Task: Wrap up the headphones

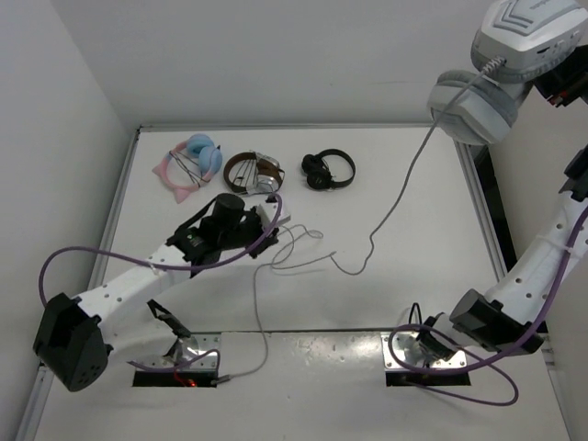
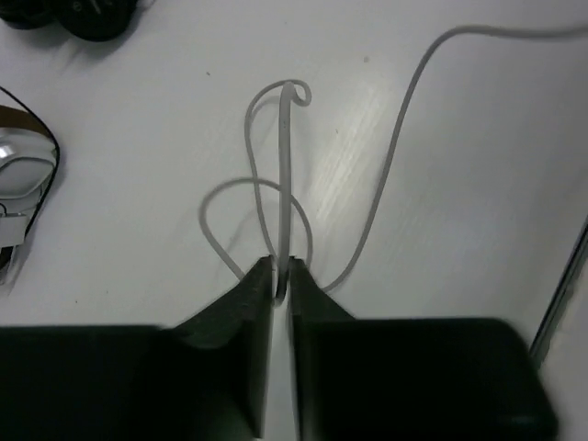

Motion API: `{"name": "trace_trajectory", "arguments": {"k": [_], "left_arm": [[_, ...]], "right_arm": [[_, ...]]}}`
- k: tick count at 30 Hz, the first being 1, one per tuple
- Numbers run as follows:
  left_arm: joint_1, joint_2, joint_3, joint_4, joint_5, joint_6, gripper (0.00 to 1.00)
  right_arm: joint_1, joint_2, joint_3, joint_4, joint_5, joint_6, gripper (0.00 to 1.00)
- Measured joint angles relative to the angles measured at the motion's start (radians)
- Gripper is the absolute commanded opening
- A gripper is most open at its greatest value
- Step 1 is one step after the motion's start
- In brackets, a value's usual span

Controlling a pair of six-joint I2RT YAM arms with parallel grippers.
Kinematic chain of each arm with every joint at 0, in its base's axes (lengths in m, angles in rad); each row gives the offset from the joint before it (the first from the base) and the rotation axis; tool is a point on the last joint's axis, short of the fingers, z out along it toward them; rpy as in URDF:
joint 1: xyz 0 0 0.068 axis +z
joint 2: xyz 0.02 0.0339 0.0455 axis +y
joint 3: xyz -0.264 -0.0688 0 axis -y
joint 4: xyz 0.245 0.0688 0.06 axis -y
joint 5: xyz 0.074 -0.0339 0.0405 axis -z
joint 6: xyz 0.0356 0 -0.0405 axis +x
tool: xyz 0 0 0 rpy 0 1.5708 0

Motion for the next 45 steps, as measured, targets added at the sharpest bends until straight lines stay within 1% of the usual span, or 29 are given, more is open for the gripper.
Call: {"name": "trace_trajectory", "arguments": {"k": [1, 4, 5, 6, 8, 12, 16, 18, 21, 24, 27, 30, 31, 33, 35, 36, 39, 45], "left_arm": [[-0.003, -0.032, -0.019, -0.017, 0.007, 0.021, 0.56], [0.000, -0.076, -0.070, -0.069, 0.014, 0.067, 0.62], [0.003, -0.082, -0.087, -0.077, 0.014, 0.076, 0.65], [0.010, -0.086, -0.102, -0.081, 0.013, 0.085, 0.73], [0.024, -0.087, -0.120, -0.075, 0.004, 0.094, 0.78], [0.060, -0.087, -0.124, -0.014, 0.015, 0.094, 0.78], [0.071, -0.026, -0.086, 0.020, 0.168, 0.109, 0.81], [0.058, 0.015, -0.076, 0.046, 0.236, 0.111, 0.81], [0.001, 0.069, -0.074, 0.098, 0.296, 0.088, 0.81], [-0.068, 0.122, -0.073, 0.181, 0.328, 0.036, 0.81], [-0.122, 0.175, -0.065, 0.267, 0.332, -0.021, 0.81], [-0.172, 0.242, -0.045, 0.362, 0.309, -0.097, 0.78], [-0.184, 0.270, -0.032, 0.391, 0.300, -0.122, 0.75], [-0.200, 0.340, 0.003, 0.451, 0.277, -0.182, 0.73], [-0.204, 0.396, 0.029, 0.507, 0.258, -0.235, 0.69], [-0.204, 0.422, 0.036, 0.539, 0.253, -0.264, 0.64], [-0.208, 0.479, 0.045, 0.616, 0.253, -0.338, 0.58], [-0.256, 0.528, 0.048, 0.729, 0.290, -0.409, 0.57]], "right_arm": [[0.003, 0.006, -0.006, -0.003, 0.005, 0.000, 0.00], [0.024, 0.029, -0.012, -0.025, 0.019, -0.003, 0.00], [0.034, 0.036, -0.014, -0.034, 0.024, -0.005, 0.00], [0.043, 0.042, -0.016, -0.045, 0.026, -0.008, 0.00], [0.058, 0.051, -0.021, -0.066, 0.027, -0.015, 0.00], [0.077, 0.058, -0.021, -0.096, 0.026, -0.030, 0.00], [0.096, 0.058, -0.021, -0.115, 0.027, -0.045, 0.00], [0.103, 0.058, -0.019, -0.137, 0.028, -0.055, 0.00], [0.109, 0.067, 0.007, -0.186, 0.034, -0.072, 0.00], [0.107, 0.077, 0.041, -0.219, 0.054, -0.076, 0.00], [0.101, 0.080, 0.064, -0.247, 0.079, -0.075, 0.00], [0.100, 0.080, 0.081, -0.263, 0.101, -0.070, 0.00], [0.100, 0.080, 0.089, -0.265, 0.107, -0.063, 0.00], [0.100, 0.080, 0.095, -0.264, 0.116, -0.054, 0.00], [0.101, 0.081, 0.108, -0.262, 0.125, -0.039, 0.00], [0.099, 0.082, 0.115, -0.261, 0.129, -0.032, 0.00], [0.093, 0.085, 0.138, -0.249, 0.135, -0.009, 0.00], [0.092, 0.100, 0.171, -0.217, 0.141, 0.030, 0.00]]}}
